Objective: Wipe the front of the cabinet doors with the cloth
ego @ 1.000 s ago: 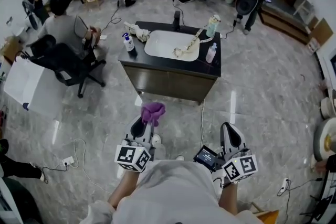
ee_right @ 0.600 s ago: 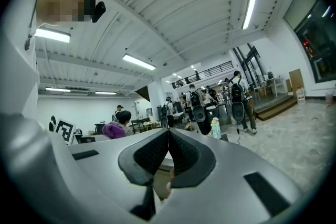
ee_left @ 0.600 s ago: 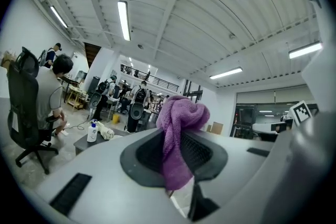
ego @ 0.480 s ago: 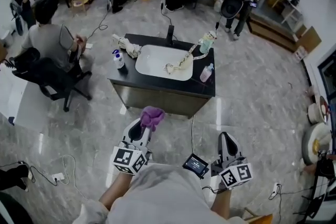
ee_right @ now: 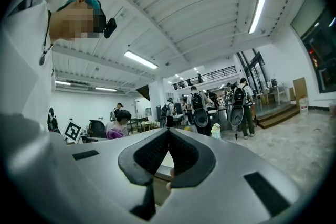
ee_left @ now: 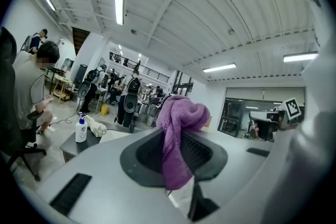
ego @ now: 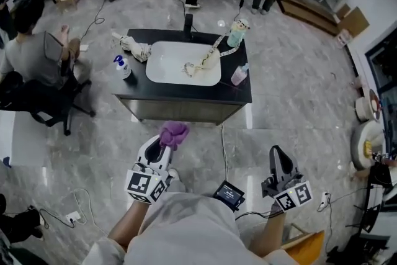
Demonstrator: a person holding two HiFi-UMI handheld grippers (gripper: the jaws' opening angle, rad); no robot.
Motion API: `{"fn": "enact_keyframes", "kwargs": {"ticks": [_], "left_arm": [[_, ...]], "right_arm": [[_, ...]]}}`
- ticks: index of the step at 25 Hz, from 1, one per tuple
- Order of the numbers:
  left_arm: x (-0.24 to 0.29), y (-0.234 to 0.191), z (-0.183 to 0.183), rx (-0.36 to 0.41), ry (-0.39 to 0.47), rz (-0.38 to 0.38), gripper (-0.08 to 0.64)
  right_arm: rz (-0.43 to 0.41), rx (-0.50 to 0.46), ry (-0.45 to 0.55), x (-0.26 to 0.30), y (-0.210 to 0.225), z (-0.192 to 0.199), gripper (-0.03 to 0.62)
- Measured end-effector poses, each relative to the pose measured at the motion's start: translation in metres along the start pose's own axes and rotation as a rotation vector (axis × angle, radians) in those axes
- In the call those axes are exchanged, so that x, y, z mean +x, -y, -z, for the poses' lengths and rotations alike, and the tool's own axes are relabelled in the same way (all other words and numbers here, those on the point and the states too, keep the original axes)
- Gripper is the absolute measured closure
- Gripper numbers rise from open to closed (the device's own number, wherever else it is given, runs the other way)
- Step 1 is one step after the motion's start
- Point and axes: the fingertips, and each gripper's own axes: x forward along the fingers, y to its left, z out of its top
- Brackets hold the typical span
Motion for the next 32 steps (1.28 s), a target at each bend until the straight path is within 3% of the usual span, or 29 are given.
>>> {"fn": "enact_keyframes", "kwargs": {"ticks": [6,12,18,25,32], "left_arm": [[0.027,-0.003,0.011,-0.011,-0.043,0.011,0.486],[0.072,0.022,0.017,0.010,-0.027,-0.003,0.486],[0.110,0.058,0.024,0.019,-0.016,-0.066,0.486],[0.156,0.093,0.062,0.001,-0.006,-0.098,0.486],[0.202,0.093,0.141,-0.019,-0.095,-0.057,0.486]], "right_arm": [[0.011,0.030,-0.009,0.016,0.038,0.002,0.565],[-0.074,-0.003,-0.019,0.041,0.088,-0.005,0.565],[-0.145,0.009,-0.010,0.058,0.141,0.000,0.565],[-0.156,0.045,-0.044,0.069,0.197,0.046,0.565],[-0.106,0.131,-0.110,0.070,0.230,0.134,0.565]]}}
